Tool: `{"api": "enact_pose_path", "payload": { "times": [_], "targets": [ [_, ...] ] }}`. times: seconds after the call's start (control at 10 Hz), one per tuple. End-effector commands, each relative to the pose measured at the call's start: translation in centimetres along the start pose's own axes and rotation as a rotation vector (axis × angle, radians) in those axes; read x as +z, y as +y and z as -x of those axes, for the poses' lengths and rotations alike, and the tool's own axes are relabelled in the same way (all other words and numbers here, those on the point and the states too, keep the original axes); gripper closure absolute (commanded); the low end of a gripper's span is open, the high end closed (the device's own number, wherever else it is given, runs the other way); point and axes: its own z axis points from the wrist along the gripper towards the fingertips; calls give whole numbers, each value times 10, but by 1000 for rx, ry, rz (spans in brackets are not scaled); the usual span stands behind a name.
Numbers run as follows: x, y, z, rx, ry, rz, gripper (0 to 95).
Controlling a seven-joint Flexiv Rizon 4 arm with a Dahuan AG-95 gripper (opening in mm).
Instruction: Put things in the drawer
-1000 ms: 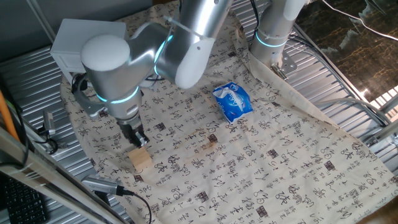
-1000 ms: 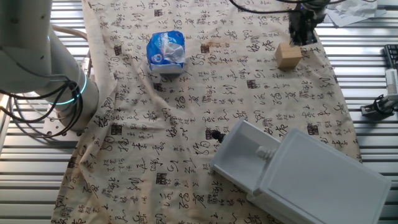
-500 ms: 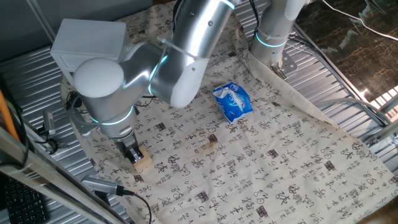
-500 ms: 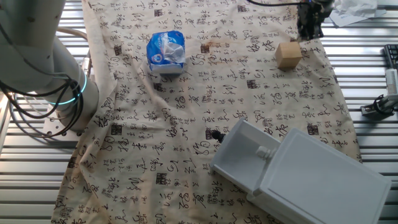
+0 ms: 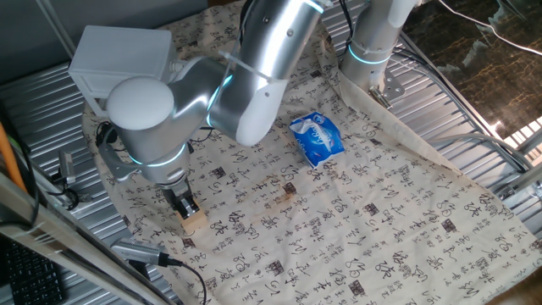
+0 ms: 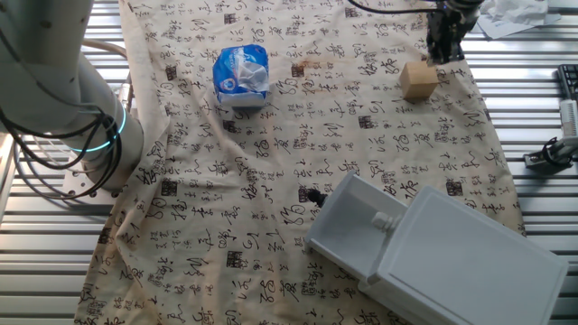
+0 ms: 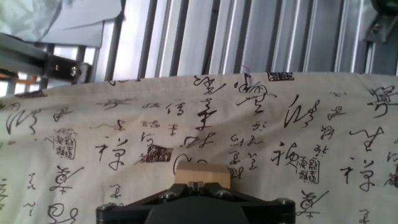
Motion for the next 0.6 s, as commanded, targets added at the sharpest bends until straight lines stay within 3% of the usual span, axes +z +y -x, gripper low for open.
{"api": "enact_pose_path", "payload": {
  "times": [0.1, 0.6],
  "targets": [
    [2, 0, -2, 17, -1, 1, 950],
    [10, 2, -3, 44, -3, -5, 950]
  ]
}}
